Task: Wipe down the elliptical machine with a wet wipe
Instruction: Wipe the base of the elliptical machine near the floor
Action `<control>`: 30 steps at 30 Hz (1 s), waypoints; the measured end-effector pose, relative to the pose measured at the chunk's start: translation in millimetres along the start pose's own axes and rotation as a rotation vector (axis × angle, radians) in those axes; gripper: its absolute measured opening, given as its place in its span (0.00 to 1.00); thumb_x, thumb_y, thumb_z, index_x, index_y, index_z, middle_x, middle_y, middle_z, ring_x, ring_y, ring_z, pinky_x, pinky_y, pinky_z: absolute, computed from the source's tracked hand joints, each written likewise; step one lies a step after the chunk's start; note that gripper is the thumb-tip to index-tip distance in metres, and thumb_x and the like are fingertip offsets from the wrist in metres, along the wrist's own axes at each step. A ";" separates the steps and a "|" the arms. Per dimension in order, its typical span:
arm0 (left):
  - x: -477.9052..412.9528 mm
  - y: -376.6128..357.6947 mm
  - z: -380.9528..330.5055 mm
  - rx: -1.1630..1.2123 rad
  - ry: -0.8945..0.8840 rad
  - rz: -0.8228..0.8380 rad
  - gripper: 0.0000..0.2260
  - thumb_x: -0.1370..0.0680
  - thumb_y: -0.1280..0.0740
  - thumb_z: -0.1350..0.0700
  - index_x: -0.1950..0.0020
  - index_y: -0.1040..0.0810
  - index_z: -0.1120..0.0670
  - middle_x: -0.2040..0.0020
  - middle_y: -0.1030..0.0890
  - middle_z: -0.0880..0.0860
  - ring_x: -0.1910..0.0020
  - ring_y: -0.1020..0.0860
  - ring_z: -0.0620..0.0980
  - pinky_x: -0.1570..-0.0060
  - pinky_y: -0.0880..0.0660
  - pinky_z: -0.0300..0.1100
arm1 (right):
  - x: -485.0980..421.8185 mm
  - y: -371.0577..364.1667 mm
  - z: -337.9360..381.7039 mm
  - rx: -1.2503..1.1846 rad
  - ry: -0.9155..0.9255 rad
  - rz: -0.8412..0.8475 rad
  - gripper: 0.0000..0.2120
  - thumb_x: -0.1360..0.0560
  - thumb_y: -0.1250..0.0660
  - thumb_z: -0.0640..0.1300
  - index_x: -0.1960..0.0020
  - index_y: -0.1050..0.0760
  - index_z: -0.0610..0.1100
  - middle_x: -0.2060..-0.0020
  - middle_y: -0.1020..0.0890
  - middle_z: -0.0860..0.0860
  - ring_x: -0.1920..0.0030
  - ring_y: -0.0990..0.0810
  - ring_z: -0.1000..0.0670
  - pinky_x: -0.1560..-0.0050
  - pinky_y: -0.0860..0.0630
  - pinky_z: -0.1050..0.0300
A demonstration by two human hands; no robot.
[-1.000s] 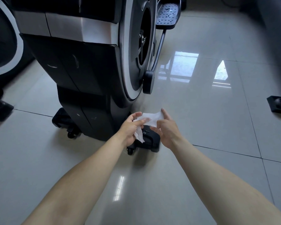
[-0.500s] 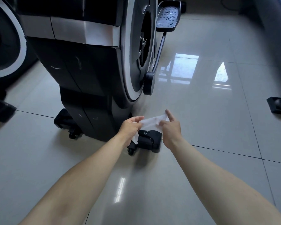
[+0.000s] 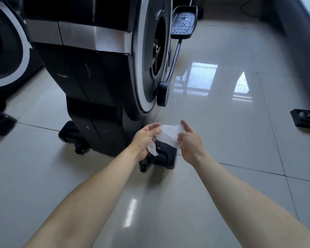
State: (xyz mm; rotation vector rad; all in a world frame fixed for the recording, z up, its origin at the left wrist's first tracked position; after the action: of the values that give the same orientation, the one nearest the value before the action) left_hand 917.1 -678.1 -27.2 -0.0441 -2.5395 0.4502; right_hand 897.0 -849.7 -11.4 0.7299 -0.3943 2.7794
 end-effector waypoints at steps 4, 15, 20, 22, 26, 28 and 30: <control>4.5 2.8 -11.6 -0.126 -0.082 -0.057 0.08 0.22 0.29 0.62 0.44 0.15 0.52 0.56 0.19 0.47 0.63 0.28 0.44 0.55 0.25 0.37 | 4.0 11.6 7.4 0.208 0.068 -0.063 0.39 0.27 0.48 0.24 0.23 0.32 0.52 0.27 0.29 0.59 0.28 0.29 0.51 0.30 0.28 0.55; 4.5 13.4 -25.7 -0.454 -0.191 -0.111 0.06 0.23 0.25 0.50 0.49 0.13 0.50 0.48 0.14 0.49 0.42 0.18 0.49 0.33 0.25 0.49 | 8.0 2.6 16.4 0.373 0.137 0.047 0.37 0.26 0.50 0.25 0.28 0.25 0.53 0.34 0.24 0.52 0.43 0.23 0.59 0.61 0.25 0.70; -1.4 19.1 -28.4 -0.609 -0.220 -0.121 0.11 0.22 0.27 0.57 0.40 0.16 0.49 0.44 0.17 0.51 0.34 0.22 0.49 0.40 0.29 0.33 | 5.1 -1.7 19.2 0.371 0.193 0.063 0.35 0.27 0.48 0.24 0.27 0.25 0.48 0.32 0.23 0.51 0.30 0.26 0.55 0.38 0.22 0.61; -1.6 14.7 -25.0 -0.718 -0.198 -0.088 0.14 0.20 0.29 0.58 0.34 0.19 0.52 0.37 0.19 0.55 0.32 0.24 0.49 0.42 0.32 0.32 | 7.0 -4.1 20.4 0.360 0.201 0.071 0.34 0.26 0.47 0.24 0.27 0.26 0.45 0.31 0.23 0.52 0.28 0.28 0.57 0.31 0.27 0.59; -2.6 11.2 -19.0 -0.869 -0.183 -0.085 0.09 0.17 0.34 0.55 0.40 0.17 0.52 0.40 0.17 0.49 0.35 0.23 0.48 0.40 0.30 0.39 | 8.9 -7.8 22.4 0.408 0.239 0.079 0.30 0.26 0.43 0.25 0.27 0.26 0.44 0.31 0.22 0.52 0.30 0.27 0.58 0.26 0.32 0.57; -3.0 10.8 -20.1 -0.924 -0.203 -0.108 0.08 0.16 0.36 0.53 0.44 0.17 0.51 0.42 0.20 0.48 0.40 0.23 0.48 0.42 0.30 0.41 | 8.3 -6.2 22.9 0.467 0.260 0.059 0.28 0.25 0.40 0.28 0.29 0.24 0.45 0.33 0.21 0.53 0.32 0.26 0.59 0.28 0.32 0.60; -3.3 10.2 -22.3 -0.945 -0.237 -0.131 0.09 0.16 0.36 0.52 0.45 0.18 0.52 0.38 0.26 0.48 0.41 0.26 0.46 0.42 0.32 0.40 | 6.6 -2.1 23.0 0.527 0.285 0.018 0.24 0.24 0.36 0.32 0.30 0.23 0.46 0.34 0.20 0.53 0.34 0.24 0.58 0.31 0.31 0.63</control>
State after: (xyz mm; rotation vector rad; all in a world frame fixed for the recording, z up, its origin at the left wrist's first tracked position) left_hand 931.1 -662.0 -14.6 -0.1787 -2.7231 -0.8581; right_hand 902.2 -854.0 11.6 0.4094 0.4019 2.9661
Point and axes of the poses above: each hand's wrist, its own x-axis away from the middle knuckle, its own y-axis out of the back of the hand, z = x × y, the point moved 9 cm from there along -x, towards the middle knuckle
